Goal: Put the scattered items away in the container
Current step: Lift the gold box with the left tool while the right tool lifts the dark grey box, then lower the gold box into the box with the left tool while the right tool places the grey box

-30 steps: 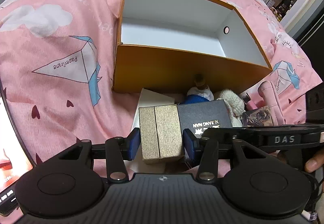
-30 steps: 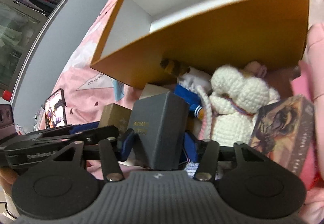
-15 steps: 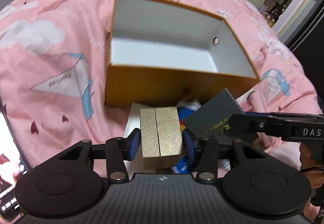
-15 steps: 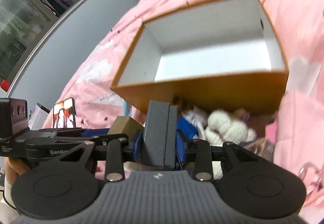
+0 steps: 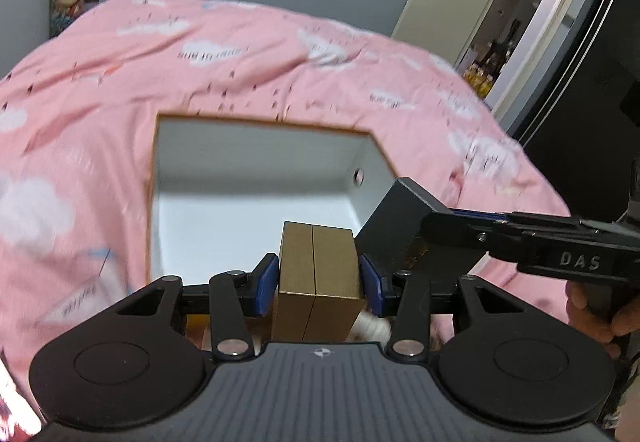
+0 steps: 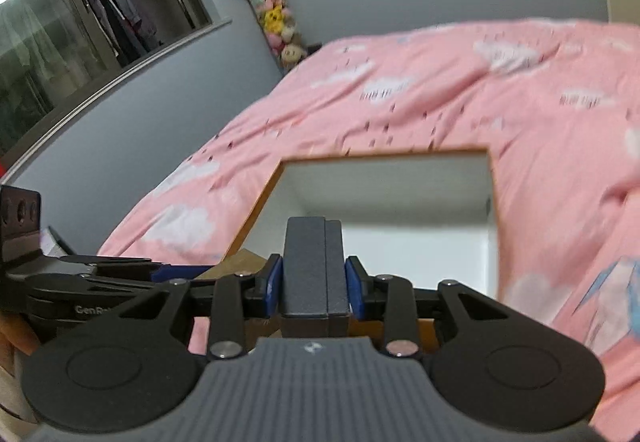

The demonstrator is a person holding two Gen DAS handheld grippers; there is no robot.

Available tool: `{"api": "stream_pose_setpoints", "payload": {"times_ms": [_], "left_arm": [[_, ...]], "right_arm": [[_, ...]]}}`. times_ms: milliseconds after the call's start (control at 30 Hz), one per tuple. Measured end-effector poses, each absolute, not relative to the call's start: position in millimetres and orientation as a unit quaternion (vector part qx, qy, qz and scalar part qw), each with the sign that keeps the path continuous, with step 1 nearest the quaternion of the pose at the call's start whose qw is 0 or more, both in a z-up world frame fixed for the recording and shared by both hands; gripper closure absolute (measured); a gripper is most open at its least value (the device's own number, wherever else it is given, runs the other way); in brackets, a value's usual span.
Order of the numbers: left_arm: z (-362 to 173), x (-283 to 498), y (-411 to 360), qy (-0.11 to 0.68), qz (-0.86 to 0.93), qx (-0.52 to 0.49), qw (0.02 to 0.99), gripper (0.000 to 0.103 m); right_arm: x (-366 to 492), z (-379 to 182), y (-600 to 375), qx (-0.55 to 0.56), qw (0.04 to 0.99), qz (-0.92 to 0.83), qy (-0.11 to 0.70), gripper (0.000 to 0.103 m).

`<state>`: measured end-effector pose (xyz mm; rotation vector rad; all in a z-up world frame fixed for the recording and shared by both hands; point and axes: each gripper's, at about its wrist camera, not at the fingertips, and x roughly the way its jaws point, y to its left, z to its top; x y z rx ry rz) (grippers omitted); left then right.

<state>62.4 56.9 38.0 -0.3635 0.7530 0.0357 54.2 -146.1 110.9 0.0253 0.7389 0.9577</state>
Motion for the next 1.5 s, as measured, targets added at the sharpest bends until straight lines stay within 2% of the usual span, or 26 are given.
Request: {"api": "stream_pose_setpoints", "payload": {"times_ms": [200, 400, 867, 1200, 1500], "left_arm": [[43, 96, 63, 0.349, 0.029, -0.183, 0.919, 0.052], [32, 128, 70, 0.350, 0.039, -0.195, 0.915, 0.052], [-23, 162, 72, 0.426, 0.051, -0.198, 0.881, 0.052], [-42, 168, 77, 0.449, 0.047, -0.209, 0.867, 0.052], [-49, 171, 78, 0.460, 0.042, -0.217, 0.860, 0.052]], "right_arm": [[74, 117, -137, -0.021, 0.860, 0.413, 0.300, 0.067], [98, 97, -121, -0.058, 0.876, 0.380, 0.290, 0.067], [109, 31, -96, -0.159, 0.858, 0.350, 0.342, 0.067], [110, 10, -92, -0.219, 0.850, 0.310, 0.365, 0.067], [119, 2, -94, -0.225, 0.845, 0.286, 0.392, 0.067]]}}
